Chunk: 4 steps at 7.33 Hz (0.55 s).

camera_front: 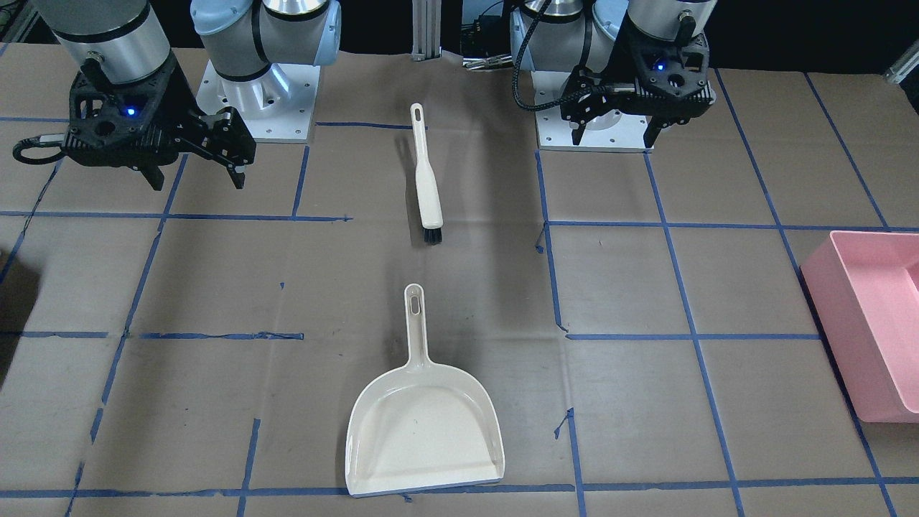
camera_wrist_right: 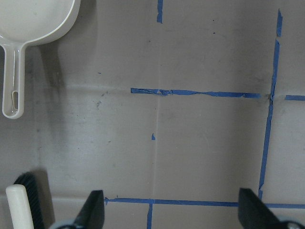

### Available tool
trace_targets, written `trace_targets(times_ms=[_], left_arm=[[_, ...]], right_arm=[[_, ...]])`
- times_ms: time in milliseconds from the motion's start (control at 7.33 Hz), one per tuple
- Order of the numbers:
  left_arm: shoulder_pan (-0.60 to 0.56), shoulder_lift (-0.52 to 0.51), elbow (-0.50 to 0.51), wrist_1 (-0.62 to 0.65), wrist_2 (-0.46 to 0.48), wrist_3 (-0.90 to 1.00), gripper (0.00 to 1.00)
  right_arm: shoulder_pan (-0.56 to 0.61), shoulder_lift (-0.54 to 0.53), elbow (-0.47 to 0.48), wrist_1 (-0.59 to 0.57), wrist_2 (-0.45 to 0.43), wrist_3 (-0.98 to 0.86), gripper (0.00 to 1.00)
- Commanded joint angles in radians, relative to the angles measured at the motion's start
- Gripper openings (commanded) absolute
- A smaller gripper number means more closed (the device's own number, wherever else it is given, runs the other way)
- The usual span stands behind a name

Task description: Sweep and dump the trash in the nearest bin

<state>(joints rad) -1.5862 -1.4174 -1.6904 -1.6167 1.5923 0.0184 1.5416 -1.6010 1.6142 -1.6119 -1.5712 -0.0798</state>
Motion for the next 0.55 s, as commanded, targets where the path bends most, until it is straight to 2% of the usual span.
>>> trace_targets(times_ms=[0, 409], left_arm=[[0.0, 0.0, 0.0, 0.001, 0.002, 0.0, 1.0], [-0.001, 0.0, 0.0, 0.001, 0.005, 0.0, 1.0]], right_arm=[[0.0, -0.005, 0.006, 0.001, -0.001, 0.0, 1.0], [0.0, -0.004, 0.007, 0.0, 0.008, 0.0, 1.0]])
